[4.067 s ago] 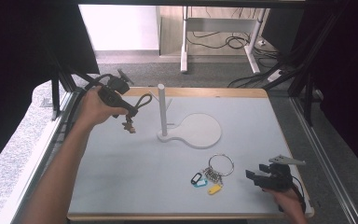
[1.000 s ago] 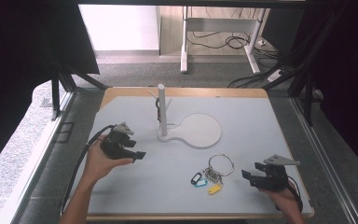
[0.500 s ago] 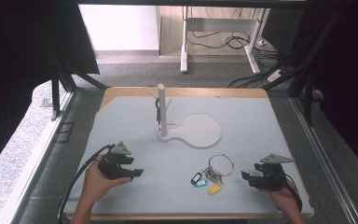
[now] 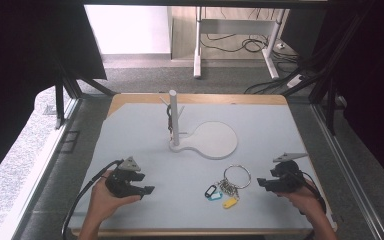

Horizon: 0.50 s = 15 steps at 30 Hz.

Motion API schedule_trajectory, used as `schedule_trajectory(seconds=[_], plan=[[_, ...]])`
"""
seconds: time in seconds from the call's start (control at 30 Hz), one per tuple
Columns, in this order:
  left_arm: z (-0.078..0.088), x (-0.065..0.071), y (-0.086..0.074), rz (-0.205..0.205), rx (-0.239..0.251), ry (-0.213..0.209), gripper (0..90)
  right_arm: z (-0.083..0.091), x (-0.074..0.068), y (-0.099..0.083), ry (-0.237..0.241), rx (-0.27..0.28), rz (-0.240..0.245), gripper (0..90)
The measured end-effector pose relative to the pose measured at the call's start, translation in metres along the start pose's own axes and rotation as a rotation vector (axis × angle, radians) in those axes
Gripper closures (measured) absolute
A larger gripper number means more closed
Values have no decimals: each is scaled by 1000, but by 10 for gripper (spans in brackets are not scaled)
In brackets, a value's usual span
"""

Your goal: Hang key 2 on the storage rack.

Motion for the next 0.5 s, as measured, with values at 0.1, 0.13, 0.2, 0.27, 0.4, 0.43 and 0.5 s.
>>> schedule_trajectory(seconds=[0.1,0.13,0.2,0.27,0.4,0.43,0.5], plan=[[3,0,-2,-12,-1,9,404,4,4,10,5,-42,3,358],[3,1,-2,-11,0,10,404,4,6,12,0,-57,7,365],[4,1,-3,-12,1,13,404,5,8,16,-9,-83,19,388],[5,3,-4,-14,3,9,403,4,8,20,-13,-118,35,413],[5,6,-4,-10,9,7,402,1,3,27,-18,-178,71,481],[6,6,-5,-15,4,8,402,1,2,29,-14,-187,76,499],[6,6,-5,-15,9,6,402,-4,-4,36,0,-218,93,535]])
Point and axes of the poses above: each handheld gripper's, and its own axes: z roughly backward along the jaws, y roughly out of its top, x roughly to its right, the point moved 7 cm from there along -z, roughly forward along the jaws, and after that the axes turned 8 degrees about -x, right-handed, at the moved point
